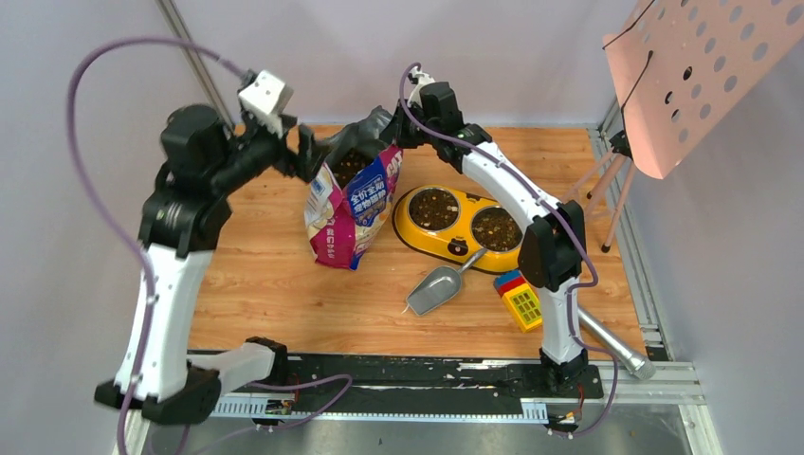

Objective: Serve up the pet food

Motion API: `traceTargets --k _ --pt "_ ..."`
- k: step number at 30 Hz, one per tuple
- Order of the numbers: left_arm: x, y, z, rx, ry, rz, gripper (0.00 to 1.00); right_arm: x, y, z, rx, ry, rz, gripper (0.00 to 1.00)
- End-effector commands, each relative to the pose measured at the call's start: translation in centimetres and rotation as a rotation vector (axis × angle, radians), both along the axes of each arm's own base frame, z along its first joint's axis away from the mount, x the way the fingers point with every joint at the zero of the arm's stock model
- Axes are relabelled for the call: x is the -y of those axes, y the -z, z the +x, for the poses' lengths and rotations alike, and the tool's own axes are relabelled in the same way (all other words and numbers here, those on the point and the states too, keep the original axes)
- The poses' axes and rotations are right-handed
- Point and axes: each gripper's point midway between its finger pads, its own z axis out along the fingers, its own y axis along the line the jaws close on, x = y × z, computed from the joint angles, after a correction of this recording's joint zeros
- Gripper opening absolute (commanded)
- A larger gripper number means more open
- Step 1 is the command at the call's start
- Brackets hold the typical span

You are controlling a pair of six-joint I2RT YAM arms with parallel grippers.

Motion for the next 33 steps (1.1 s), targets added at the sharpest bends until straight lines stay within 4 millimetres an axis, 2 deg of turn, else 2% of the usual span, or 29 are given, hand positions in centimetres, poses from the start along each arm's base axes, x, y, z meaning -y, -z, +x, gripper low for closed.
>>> traceTargets --k 1,2,3,4,6,8,13,18,21,22,26,29,33 --pt "-0.3 7.8 -4.1 -0.228 0.04 0.063 0.9 0.3 -5.0 -0.1 0.051 0.071 0.084 0.02" --pt "-0.5 8.3 -5.3 -0.237 0.05 0.071 0.9 0.2 -5.0 -0.1 0.051 0.074 0.086 0.02" --pt "-0.5 9.8 -5.6 -0.268 0.054 0.081 0.91 0.1 -4.9 -0.1 0.048 0.073 0.086 0.02" --pt "-0.4 9.9 -6.1 -0.258 0.068 0.089 0.91 0.0 -4.9 -0.2 0.046 0.072 0.087 0.02" --pt "-0.1 11.0 -6.0 -0.278 0.071 0.102 0.91 -0.1 -4.6 -0.4 0.043 0.066 0.083 0.01" --pt "0.4 11.5 -5.3 -0.303 0.06 0.103 0.91 -0.2 -4.4 -0.6 0.037 0.06 0.079 0.0" --pt "1.3 11.0 -3.8 -0.317 0.056 0.118 0.9 0.2 -3.9 -0.9 0.018 0.076 0.071 0.0" --pt "1.2 12.4 -2.2 -0.41 -0.013 0.165 0.89 0.1 -3.9 -1.0 0.021 0.087 0.067 0.0" --pt "1.0 12.8 -1.1 -0.442 -0.05 0.195 0.8 -0.1 -3.9 -1.1 0.022 0.1 0.067 0.0" --pt "1.0 12.4 -0.9 -0.435 -0.05 0.202 0.74 -0.1 -4.0 -1.1 0.021 0.108 0.068 0.0" --pt "1.6 13.9 -1.6 -0.512 0.022 0.255 0.62 -0.1 -4.6 -1.1 0.018 0.122 0.089 0.0" --pt "1.9 14.5 -2.3 -0.549 0.057 0.258 0.65 -0.1 -4.6 -1.1 0.014 0.123 0.092 0.0" --pt "2.4 14.3 -3.3 -0.545 0.107 0.243 0.78 -0.2 -4.1 -1.0 0.001 0.126 0.09 0.0"
